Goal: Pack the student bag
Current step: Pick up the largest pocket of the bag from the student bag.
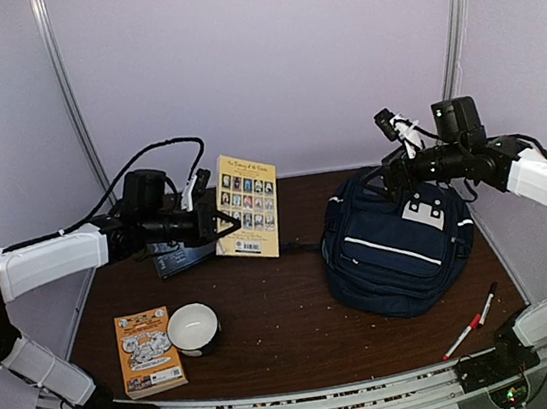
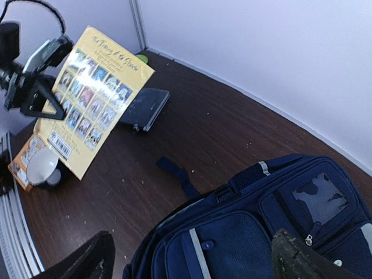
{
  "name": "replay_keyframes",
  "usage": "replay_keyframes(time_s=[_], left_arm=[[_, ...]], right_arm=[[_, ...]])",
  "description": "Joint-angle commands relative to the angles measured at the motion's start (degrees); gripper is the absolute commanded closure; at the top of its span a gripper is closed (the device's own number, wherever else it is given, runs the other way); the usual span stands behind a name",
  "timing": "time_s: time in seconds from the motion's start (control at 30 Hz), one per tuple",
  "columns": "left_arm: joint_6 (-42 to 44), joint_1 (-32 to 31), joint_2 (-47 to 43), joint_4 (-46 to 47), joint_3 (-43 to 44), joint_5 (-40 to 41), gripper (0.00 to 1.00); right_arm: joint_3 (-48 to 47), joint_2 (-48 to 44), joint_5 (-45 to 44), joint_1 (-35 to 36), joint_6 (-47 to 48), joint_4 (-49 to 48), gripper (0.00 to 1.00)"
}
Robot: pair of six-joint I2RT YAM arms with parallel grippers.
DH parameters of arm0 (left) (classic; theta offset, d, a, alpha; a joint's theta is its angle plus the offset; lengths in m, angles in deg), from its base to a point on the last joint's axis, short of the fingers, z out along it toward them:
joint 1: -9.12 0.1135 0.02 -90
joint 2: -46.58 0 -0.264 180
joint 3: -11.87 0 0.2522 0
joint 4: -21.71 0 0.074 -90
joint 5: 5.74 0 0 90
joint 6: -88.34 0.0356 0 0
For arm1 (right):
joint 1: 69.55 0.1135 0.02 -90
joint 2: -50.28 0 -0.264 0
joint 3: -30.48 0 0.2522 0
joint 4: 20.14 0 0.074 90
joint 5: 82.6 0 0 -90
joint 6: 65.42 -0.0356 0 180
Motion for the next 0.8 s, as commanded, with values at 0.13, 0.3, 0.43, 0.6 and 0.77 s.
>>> replay_keyframes(time_s=[0.13, 0.3, 0.43, 0.6, 0.77], left_arm=[[5.59, 0.22, -5.68, -7.13, -3.40, -6.82, 1.00], [7.12, 0.10, -7.36, -12.25, -4.78, -10.29, 1.00], [6.74, 0.08, -8.47, -14.66, -6.44, -11.23, 1.00], [6.30, -1.50, -8.98, -15.39, -7.68, -13.28, 1.00], [6.14, -1.79, -9.07, -14.90, -8.12, -12.86, 1.00]], right_arm=[[1.43, -7.40, 4.83, 5.71, 23.77, 25.31, 0.28], [11.41, -9.89, -6.11, 17.82, 27.89, 24.13, 0.33], [16.59, -9.34, -14.12, 23.74, 29.13, 19.73, 0.32], [17.09, -3.81, -24.37, 25.93, 27.84, 16.09, 0.38], [17.63, 0.08, -29.91, 25.91, 26.71, 12.62, 0.39]])
